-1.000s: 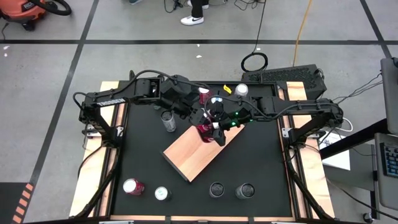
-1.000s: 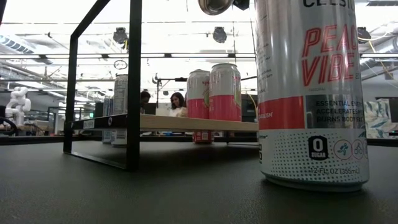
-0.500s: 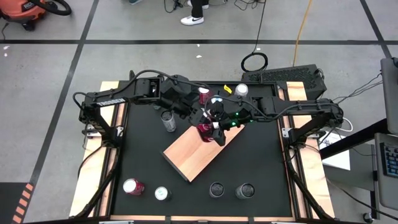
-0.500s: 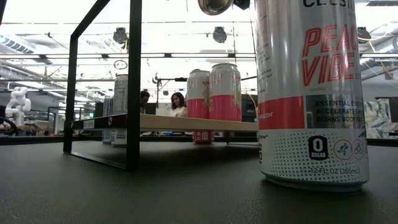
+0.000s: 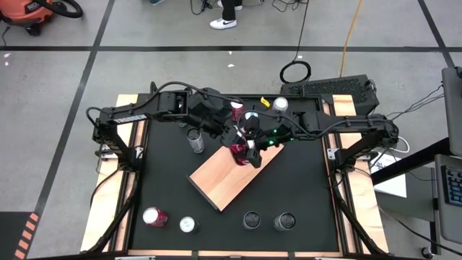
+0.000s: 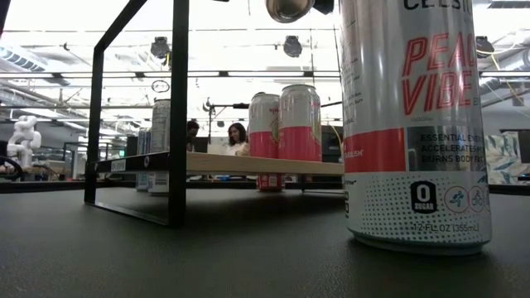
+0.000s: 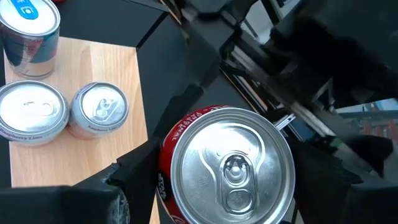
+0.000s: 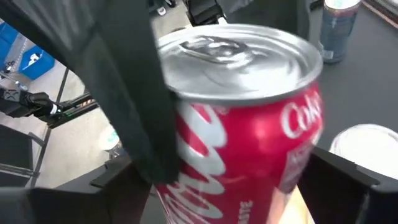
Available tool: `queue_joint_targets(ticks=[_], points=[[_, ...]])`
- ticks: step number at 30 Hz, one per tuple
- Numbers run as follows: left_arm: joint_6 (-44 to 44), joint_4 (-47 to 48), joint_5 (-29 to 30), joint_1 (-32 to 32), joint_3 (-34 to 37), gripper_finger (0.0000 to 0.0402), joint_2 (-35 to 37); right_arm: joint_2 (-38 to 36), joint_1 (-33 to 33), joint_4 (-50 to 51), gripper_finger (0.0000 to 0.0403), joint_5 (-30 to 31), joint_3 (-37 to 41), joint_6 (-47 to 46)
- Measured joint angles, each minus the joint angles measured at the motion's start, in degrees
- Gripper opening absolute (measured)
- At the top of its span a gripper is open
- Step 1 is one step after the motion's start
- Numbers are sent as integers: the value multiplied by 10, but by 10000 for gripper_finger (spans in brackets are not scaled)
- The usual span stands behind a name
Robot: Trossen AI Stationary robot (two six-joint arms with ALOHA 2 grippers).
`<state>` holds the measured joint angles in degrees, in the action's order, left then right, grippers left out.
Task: Place canned beverage on shelf
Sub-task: Put the top right red white soda can on the shelf
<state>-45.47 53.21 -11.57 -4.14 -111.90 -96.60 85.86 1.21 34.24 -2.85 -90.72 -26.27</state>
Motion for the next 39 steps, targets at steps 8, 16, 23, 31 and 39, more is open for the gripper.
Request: queue_joint_targets(ticks=[8, 16, 23, 31, 39], points=[[14, 4, -20, 0, 0, 279, 0, -3, 0, 20, 350, -32, 0, -9], [15, 15, -25, 0, 0, 279, 5, -4, 0, 53, 350, -48, 0, -14], [30, 67, -31, 7, 0, 279, 7, -4, 0, 96, 350, -49, 0, -9], [45, 76, -8, 16, 10, 279, 8, -11, 0, 143, 350, -48, 1, 0], [88, 118, 68, 18, 17, 279, 8, -69, 0, 204, 350, -36, 1, -16]])
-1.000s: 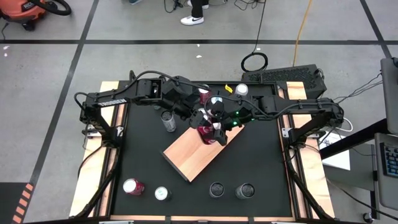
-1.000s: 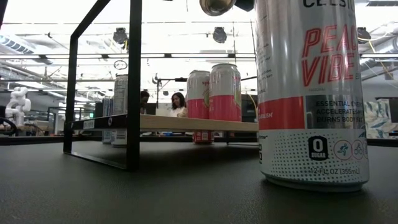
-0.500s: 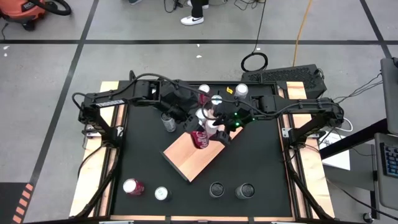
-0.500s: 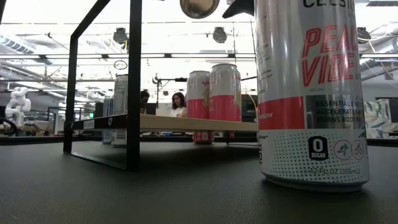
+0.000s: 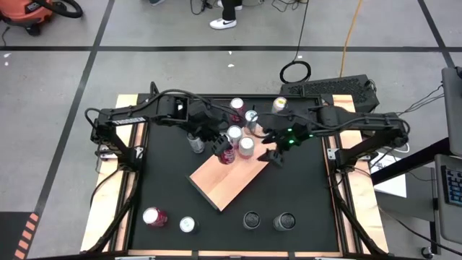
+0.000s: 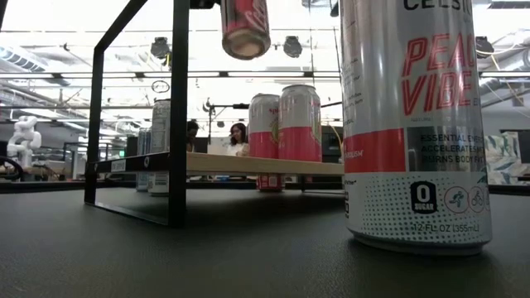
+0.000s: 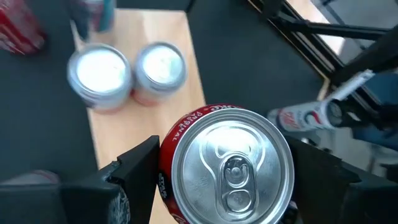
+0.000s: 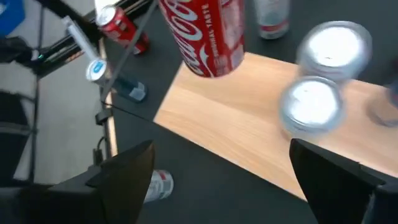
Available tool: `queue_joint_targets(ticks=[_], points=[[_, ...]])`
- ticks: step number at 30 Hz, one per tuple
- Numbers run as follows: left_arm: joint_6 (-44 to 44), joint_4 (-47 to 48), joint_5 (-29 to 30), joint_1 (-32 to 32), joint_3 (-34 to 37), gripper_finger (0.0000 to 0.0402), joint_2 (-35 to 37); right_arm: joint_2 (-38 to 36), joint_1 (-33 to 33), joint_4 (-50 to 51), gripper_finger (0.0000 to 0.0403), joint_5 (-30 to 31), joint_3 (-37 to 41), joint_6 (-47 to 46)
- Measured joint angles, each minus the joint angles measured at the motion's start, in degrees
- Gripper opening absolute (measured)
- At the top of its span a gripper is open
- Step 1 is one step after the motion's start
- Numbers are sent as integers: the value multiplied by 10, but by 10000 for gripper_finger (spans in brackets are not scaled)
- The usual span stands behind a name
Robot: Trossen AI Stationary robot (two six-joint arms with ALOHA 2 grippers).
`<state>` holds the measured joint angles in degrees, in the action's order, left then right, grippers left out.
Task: Place canned beverage on shelf
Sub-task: Put the top right red white soda can on the shelf
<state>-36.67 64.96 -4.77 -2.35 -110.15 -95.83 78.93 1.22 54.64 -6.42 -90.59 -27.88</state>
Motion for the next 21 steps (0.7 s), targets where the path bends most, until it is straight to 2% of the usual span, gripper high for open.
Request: queue_joint_targets(ticks=[7, 14, 21], points=[[32, 25, 52, 13, 0, 279, 0, -70, 40, 72, 350, 104, 0, -60], [47, 13, 94, 34, 31, 279, 0, -106, 97, 80, 350, 223, 0, -113], [42, -6, 98, 38, 81, 279, 3, -102, 133, 80, 350, 269, 0, -138]])
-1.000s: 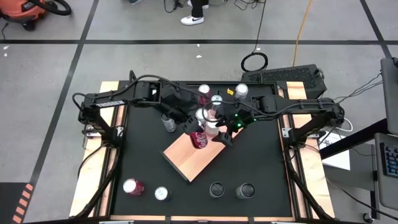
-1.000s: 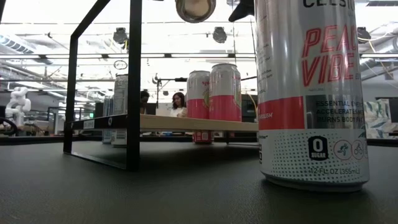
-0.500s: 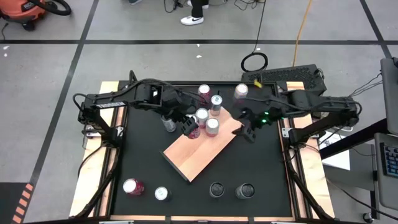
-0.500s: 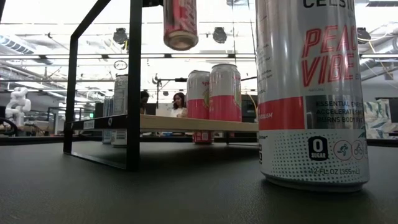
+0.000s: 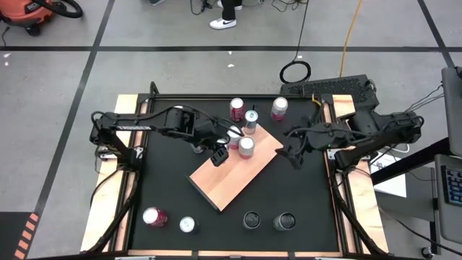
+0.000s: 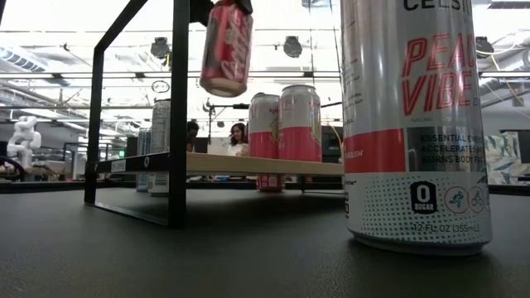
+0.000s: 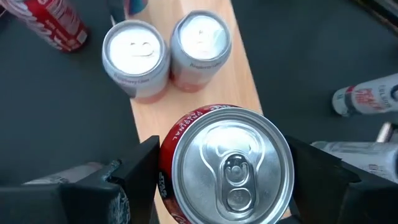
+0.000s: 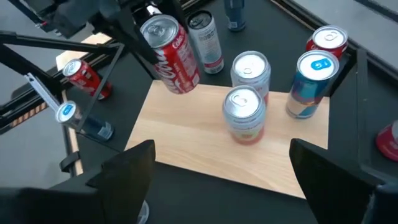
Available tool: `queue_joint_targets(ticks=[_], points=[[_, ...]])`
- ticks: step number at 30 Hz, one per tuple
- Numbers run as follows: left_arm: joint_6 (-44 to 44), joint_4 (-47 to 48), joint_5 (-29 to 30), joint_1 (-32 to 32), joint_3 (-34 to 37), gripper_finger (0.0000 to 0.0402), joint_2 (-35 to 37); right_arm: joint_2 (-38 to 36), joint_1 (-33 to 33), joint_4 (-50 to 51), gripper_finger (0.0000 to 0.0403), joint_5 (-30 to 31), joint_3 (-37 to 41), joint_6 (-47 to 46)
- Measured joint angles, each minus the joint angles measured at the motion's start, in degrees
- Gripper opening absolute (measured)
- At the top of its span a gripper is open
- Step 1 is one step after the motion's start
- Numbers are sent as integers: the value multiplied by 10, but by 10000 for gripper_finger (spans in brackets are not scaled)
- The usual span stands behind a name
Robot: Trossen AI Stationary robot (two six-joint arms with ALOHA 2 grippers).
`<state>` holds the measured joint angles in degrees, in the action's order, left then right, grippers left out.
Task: Place canned beverage on shelf
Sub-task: Put the top right red white soda can on the shelf
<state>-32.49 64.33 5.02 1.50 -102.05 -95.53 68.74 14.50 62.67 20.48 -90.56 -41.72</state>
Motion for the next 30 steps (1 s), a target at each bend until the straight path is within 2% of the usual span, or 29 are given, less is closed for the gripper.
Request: queue_joint_targets(ticks=[6, 10, 16, 30], points=[[-14, -36, 23, -5, 69, 279, 34, 12, 21, 0, 350, 11, 1, -11], [-47, -126, 27, -8, 134, 279, 60, 19, 31, -3, 350, 24, 1, -12], [-79, -189, 25, 0, 190, 279, 68, 26, 37, -4, 350, 24, 1, -22], [-124, -254, 67, 16, 313, 279, 101, 34, 40, -16, 350, 23, 1, -31]])
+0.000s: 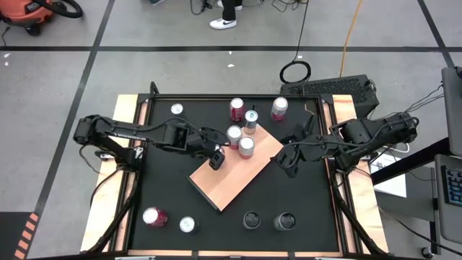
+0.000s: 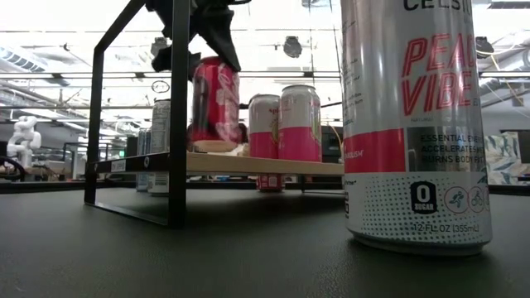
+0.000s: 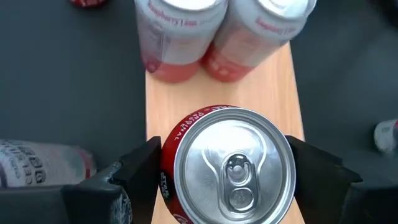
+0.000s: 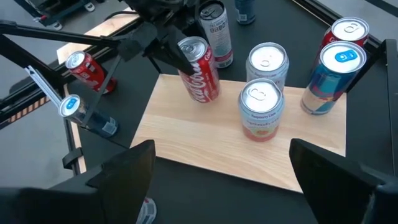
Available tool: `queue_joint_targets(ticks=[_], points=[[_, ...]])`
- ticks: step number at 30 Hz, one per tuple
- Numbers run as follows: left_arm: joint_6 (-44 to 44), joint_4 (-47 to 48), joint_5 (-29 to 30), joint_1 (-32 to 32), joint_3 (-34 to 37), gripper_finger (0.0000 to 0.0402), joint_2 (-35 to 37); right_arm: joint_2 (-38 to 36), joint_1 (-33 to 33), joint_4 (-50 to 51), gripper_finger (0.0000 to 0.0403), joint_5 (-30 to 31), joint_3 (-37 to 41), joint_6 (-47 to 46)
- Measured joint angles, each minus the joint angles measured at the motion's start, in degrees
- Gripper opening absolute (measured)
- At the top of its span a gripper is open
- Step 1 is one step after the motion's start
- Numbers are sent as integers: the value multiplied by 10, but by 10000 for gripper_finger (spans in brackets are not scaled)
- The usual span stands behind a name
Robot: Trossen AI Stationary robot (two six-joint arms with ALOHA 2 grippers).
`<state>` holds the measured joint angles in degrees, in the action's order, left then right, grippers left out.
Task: Place canned beverage on shelf
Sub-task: Put the top right red white soda can on the shelf
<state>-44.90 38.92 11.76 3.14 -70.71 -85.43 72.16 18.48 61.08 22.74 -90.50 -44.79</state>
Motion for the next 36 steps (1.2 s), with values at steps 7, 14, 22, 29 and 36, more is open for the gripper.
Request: queue_joint_targets(ticks=[7, 14, 22, 29, 36], points=[[0, -37, 6, 0, 35, 279, 11, 0, 0, 0, 350, 0, 0, 3], [-2, -37, 7, 0, 45, 279, 11, 0, 0, 0, 350, 0, 0, 3], [-13, -36, 16, -7, 45, 279, 11, 0, 0, 0, 350, 0, 0, 4], [-12, -36, 24, -22, 45, 279, 11, 0, 0, 0, 350, 1, 0, 4], [-12, -35, 19, -23, 45, 279, 11, 0, 0, 0, 350, 2, 0, 4]])
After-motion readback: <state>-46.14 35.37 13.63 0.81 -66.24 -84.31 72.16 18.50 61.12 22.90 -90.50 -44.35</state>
